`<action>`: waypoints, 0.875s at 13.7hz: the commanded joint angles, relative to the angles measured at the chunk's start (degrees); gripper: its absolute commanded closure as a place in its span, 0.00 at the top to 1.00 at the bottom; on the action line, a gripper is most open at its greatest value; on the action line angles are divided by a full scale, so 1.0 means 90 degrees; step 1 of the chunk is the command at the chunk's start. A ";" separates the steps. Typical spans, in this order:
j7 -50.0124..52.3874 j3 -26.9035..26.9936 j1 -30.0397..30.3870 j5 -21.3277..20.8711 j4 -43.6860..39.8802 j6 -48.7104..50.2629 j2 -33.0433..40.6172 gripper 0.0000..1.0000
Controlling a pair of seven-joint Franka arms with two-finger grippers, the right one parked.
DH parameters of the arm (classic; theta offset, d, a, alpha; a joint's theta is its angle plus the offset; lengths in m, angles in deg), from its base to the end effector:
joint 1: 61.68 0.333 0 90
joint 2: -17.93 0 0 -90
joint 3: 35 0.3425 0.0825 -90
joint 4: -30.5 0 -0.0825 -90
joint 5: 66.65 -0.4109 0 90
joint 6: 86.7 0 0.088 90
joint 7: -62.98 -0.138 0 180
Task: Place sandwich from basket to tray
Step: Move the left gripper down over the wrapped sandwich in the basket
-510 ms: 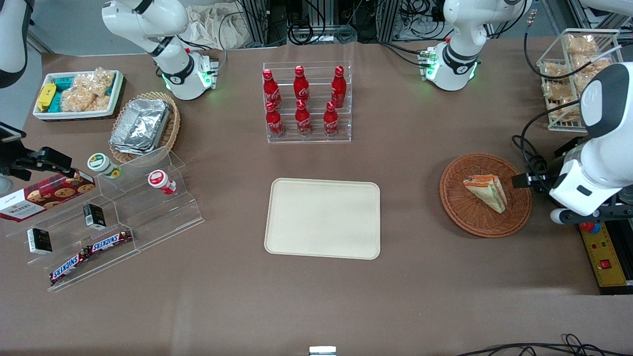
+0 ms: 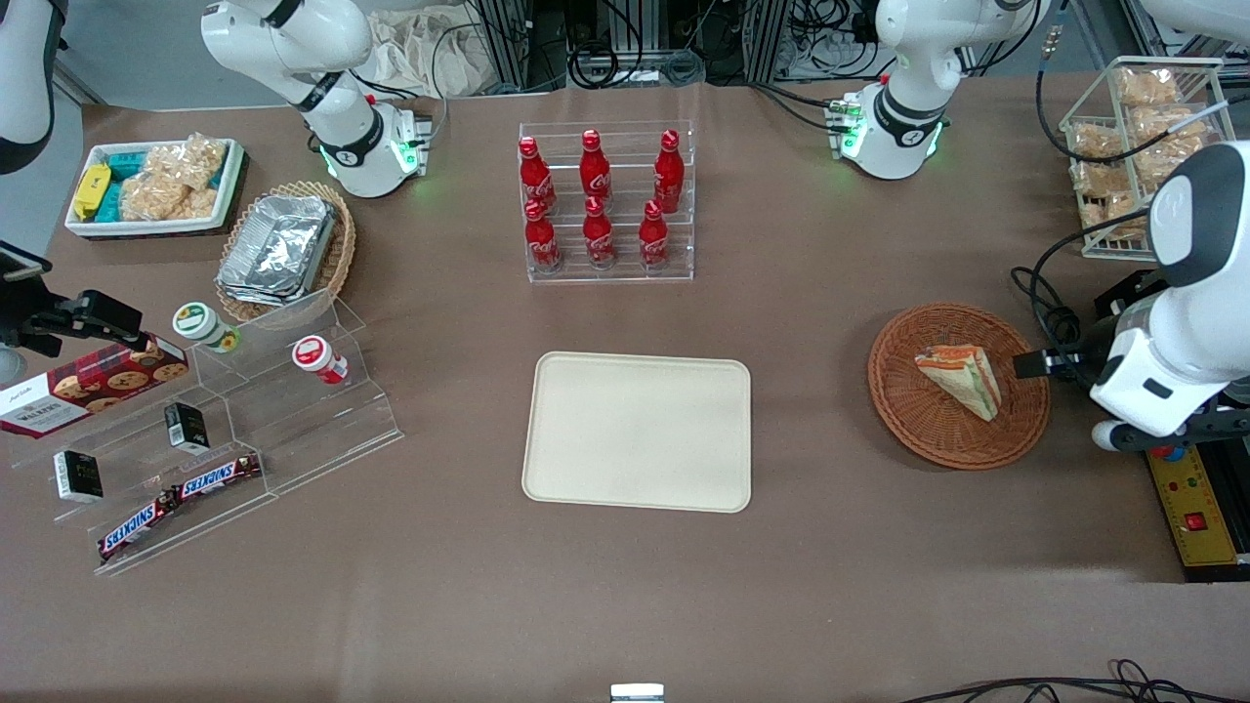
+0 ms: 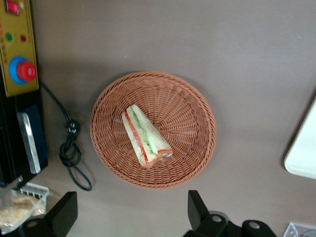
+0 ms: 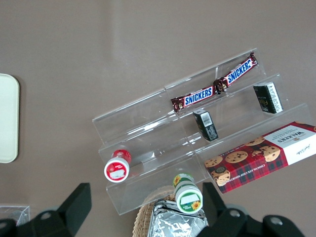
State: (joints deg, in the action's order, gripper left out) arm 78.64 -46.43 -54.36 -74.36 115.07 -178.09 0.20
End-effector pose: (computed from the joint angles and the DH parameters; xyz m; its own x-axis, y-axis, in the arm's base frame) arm 0.6620 -0.0143 0.4787 0.9681 0.1953 -0.1573 0.1779 -0.9769 -0.1180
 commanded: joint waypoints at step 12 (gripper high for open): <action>0.6678 0.0371 0.0329 -0.0013 0.3227 -0.3261 0.0260 1.00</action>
State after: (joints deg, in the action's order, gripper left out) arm 136.75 -43.55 -52.11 -74.38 137.89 -204.34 -0.63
